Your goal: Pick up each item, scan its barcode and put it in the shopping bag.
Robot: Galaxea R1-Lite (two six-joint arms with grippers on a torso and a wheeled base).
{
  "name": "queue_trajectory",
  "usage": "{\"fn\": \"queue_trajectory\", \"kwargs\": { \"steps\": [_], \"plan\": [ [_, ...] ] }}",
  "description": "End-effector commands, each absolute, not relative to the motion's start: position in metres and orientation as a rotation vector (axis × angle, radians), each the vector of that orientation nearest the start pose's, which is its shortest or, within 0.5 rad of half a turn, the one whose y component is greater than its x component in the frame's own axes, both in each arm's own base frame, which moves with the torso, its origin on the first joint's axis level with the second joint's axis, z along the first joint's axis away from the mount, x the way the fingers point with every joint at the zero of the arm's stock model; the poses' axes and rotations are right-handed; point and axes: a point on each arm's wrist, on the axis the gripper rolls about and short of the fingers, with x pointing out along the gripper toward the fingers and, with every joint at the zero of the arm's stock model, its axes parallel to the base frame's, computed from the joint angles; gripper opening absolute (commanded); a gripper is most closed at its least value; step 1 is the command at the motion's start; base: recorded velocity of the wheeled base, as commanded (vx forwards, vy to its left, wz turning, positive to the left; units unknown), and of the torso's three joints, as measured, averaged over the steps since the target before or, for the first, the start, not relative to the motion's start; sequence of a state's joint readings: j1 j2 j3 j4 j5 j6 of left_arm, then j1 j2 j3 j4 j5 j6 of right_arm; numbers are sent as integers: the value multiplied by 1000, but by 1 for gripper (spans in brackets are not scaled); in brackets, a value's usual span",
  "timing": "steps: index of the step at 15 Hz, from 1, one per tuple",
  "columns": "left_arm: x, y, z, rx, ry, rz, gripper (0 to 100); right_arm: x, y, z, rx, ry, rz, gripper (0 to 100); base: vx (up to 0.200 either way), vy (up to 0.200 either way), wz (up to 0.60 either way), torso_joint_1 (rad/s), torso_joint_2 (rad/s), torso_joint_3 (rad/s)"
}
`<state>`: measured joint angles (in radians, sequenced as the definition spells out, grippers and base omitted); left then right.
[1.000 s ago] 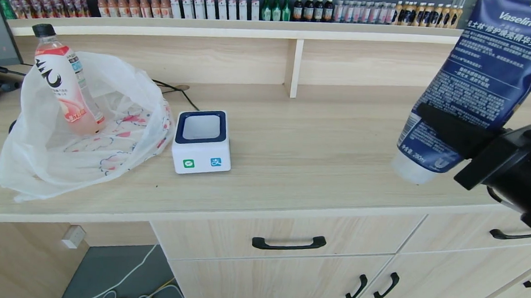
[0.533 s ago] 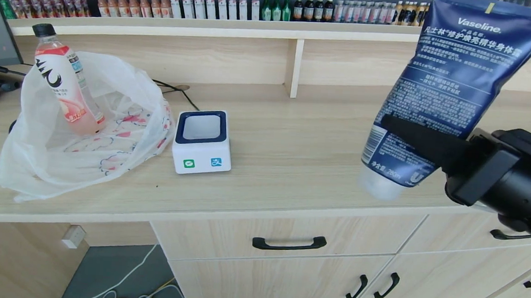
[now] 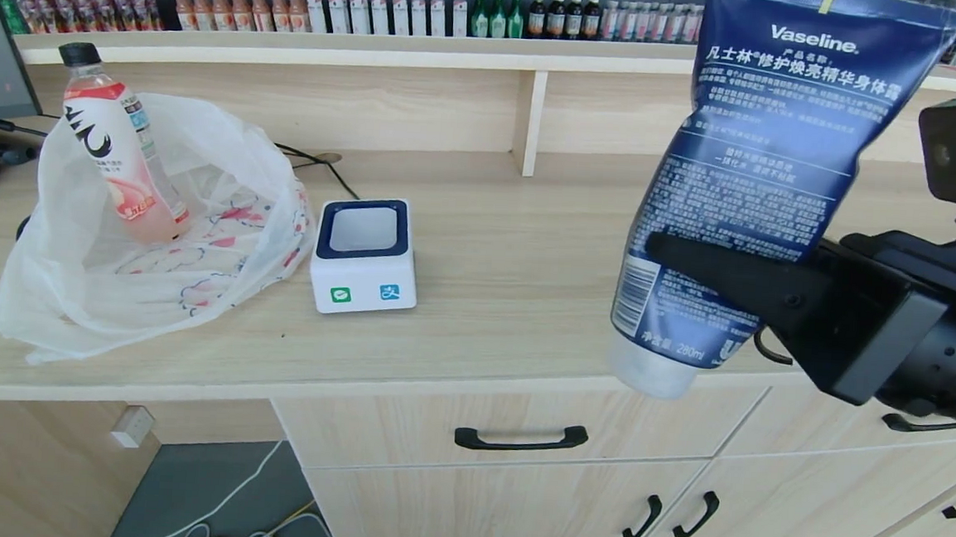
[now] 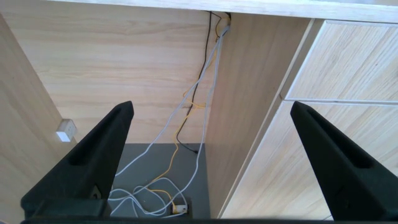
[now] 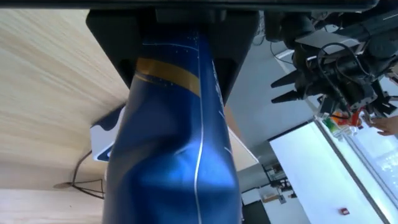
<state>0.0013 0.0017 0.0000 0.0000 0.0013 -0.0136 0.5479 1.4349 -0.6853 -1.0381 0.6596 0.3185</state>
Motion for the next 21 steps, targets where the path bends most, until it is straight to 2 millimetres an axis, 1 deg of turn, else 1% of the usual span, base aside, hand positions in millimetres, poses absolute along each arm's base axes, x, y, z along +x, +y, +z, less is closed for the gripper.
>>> {"fn": "queue_trajectory", "kwargs": {
  "steps": [1, 4, 11, 14, 16, 21],
  "plan": [
    [-23, 0, 76, -14, 2, 3, 100, 208, 145, 272, 272, -121, 1288, 0, 0, 0, 0, 0, 0, 0],
    [-23, 0, 76, -14, 2, 3, 100, 209, 148, 272, 260, -99, 1386, 0, 0, 0, 0, 0, 0, 0],
    [-23, 0, 76, -14, 2, 3, 100, 190, 166, 279, 347, -68, 1525, 0, 0, 0, 0, 0, 0, 0],
    [-23, 0, 76, -14, 2, 3, 100, 187, 171, 278, 351, -56, 1545, 0, 0, 0, 0, 0, 0, 0],
    [-23, 0, 76, -14, 2, 3, 100, 181, 176, 280, 379, -34, 1581, 0, 0, 0, 0, 0, 0, 0],
    [-23, 0, 76, -14, 2, 3, 100, 179, 178, 280, 391, -23, 1593, 0, 0, 0, 0, 0, 0, 0]
  ]
}}
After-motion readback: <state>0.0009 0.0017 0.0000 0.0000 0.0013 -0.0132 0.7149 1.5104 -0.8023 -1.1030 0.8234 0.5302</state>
